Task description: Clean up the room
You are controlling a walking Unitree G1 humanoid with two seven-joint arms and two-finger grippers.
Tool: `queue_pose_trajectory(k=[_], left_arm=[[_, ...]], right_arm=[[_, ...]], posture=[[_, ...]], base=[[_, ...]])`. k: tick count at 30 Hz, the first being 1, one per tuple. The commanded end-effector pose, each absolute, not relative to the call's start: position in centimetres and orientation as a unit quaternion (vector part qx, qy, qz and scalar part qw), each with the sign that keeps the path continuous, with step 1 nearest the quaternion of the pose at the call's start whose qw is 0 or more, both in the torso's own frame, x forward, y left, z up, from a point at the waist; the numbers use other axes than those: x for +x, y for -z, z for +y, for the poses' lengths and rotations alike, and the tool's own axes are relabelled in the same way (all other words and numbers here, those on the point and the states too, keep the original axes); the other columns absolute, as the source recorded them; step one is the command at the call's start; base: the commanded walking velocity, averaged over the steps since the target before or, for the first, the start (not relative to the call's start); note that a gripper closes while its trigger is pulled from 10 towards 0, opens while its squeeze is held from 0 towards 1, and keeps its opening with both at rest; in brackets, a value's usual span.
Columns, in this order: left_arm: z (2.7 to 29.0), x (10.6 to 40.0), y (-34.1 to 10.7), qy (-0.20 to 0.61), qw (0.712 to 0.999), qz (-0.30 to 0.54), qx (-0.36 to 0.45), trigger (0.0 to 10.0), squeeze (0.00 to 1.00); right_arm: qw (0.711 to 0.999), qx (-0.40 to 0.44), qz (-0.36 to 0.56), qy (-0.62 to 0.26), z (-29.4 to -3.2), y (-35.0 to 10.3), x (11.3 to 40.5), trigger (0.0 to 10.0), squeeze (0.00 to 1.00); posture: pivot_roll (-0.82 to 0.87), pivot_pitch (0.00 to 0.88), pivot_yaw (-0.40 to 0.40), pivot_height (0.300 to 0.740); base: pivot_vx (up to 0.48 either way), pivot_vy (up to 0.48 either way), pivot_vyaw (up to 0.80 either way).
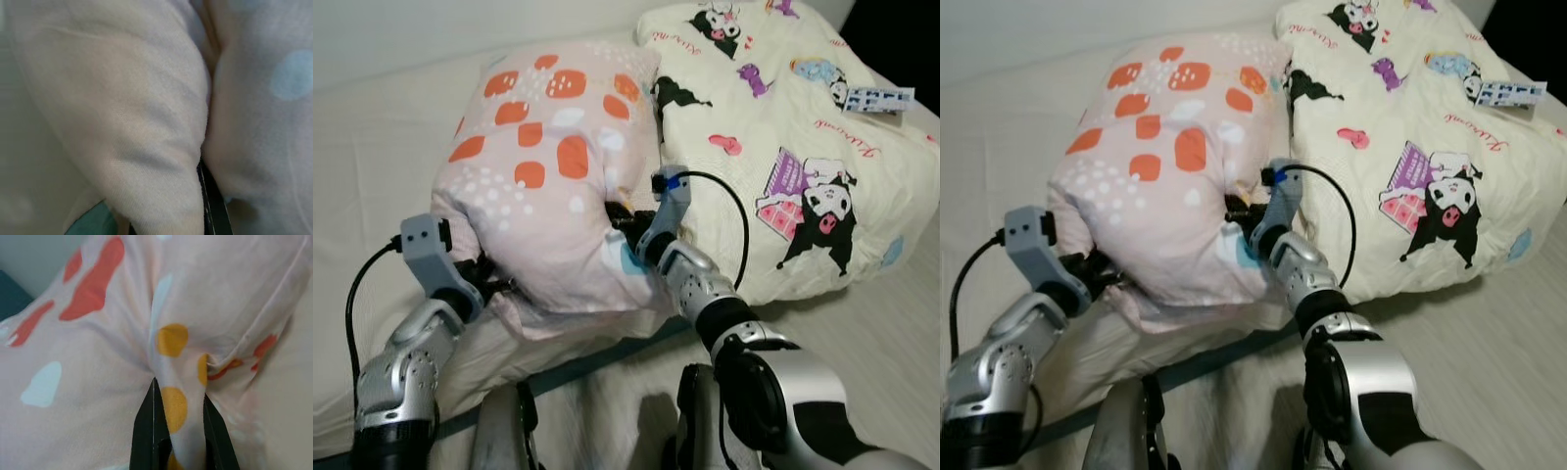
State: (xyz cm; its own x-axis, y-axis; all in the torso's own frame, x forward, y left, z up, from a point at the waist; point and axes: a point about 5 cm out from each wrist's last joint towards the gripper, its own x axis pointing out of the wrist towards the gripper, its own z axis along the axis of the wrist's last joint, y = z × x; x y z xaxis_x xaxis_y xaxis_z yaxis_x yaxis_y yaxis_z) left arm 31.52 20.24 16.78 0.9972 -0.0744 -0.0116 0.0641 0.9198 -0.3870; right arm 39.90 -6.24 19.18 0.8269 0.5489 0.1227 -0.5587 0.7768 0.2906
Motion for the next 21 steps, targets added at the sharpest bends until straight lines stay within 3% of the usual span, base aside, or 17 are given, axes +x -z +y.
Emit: queue_pose_trajectory(k=[1, 6, 7, 8, 16, 21], left_arm=[[18.4, 31.7, -16.8, 0.054, 0.975, 0.012, -0.215, 10.0, 0.0], [17.1, 31.7, -18.7, 0.061, 0.964, -0.05, -0.255, 10.0, 0.0], [16.9, 31.7, -19.4, 0.055, 0.962, -0.073, -0.258, 10.0, 0.0], [16.9, 31.7, -20.1, 0.045, 0.96, -0.091, -0.26, 10.0, 0.0], [16.0, 32.0, -22.2, 0.031, 0.965, -0.129, -0.225, 10.0, 0.0], [15.0, 32.2, -20.7, 0.032, 0.986, -0.093, -0.132, 10.0, 0.0]], right_arm=[[0.938, 0.14, -0.044, -0.314, -5.1, -20.0, 39.6, 0.0, 0.0], [0.938, 0.11, -0.099, -0.312, -4.9, -21.7, 39.4, 0.0, 0.0], [0.938, 0.101, -0.117, -0.311, -4.8, -22.2, 39.3, 2.0, 0.0], [0.937, 0.093, -0.134, -0.31, -4.8, -22.6, 39.2, 10.0, 0.0], [0.935, 0.043, -0.167, -0.309, -4.6, -23.1, 38.6, 10.0, 0.0], [0.946, 0.036, -0.167, -0.277, -5.8, -21.7, 38.0, 10.0, 0.0]], posture=[[0.08, 0.213, -0.028, 0.552], [0.06, 0.188, -0.022, 0.552], [0.06, 0.186, -0.022, 0.552], [0.06, 0.178, -0.021, 0.552], [0.05, 0.157, -0.025, 0.552], [0.05, 0.14, -0.027, 0.552]], base=[[0.0, 0.0, 0.0], [0.0, 0.0, 0.0], [0.0, 0.0, 0.0], [0.0, 0.0, 0.0], [0.0, 0.0, 0.0], [0.0, 0.0, 0.0]])
